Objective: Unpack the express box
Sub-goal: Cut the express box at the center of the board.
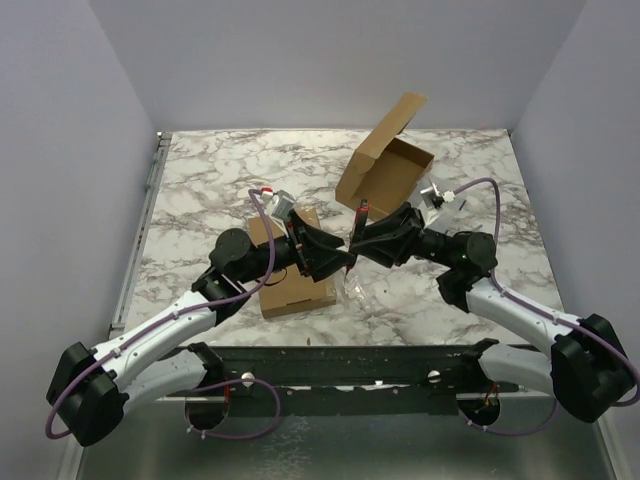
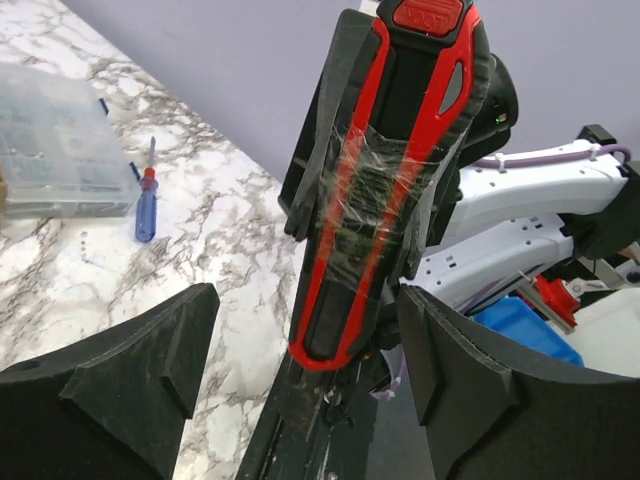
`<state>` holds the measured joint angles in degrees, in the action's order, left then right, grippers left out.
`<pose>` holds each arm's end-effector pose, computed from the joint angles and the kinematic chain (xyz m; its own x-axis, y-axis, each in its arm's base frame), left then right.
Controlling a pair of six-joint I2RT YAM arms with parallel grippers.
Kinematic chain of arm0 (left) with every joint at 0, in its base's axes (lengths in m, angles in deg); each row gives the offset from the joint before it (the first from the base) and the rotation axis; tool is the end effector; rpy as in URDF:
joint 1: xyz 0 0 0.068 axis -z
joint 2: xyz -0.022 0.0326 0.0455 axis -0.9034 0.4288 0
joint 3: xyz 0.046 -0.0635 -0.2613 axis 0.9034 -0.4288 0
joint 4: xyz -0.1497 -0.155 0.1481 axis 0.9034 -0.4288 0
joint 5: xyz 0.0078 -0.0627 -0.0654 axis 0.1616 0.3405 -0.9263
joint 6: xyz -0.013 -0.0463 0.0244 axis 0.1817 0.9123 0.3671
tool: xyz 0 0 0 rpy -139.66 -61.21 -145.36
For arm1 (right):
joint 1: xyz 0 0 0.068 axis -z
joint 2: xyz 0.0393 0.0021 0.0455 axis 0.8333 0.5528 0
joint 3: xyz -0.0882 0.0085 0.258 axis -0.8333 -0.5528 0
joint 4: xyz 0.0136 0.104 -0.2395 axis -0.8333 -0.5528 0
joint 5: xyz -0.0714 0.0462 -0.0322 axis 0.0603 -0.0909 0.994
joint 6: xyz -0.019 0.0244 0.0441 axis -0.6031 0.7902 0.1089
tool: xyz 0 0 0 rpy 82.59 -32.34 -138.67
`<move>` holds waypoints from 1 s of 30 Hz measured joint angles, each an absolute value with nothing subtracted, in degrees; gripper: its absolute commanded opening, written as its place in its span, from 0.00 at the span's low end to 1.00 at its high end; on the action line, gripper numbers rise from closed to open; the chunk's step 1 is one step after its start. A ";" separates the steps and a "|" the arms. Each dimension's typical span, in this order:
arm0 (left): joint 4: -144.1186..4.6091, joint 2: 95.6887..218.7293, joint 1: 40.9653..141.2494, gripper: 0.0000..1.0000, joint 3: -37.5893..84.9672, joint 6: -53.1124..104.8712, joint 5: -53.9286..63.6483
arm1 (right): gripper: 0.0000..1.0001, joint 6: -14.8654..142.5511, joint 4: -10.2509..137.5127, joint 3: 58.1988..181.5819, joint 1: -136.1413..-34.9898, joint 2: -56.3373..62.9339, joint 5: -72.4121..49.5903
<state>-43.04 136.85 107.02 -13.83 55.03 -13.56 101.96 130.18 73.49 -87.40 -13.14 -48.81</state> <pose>0.1546 -0.1630 0.3163 -0.5252 -0.3099 -0.7925 0.7758 0.2084 -0.5956 0.1815 0.1382 0.3094 -0.3172 0.3916 -0.8637 -0.9351 0.0223 0.3536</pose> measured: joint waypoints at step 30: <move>-66.12 130.23 106.32 0.05 -8.47 29.11 13.66 | 0.58 99.73 50.69 121.99 -102.39 1.83 -9.73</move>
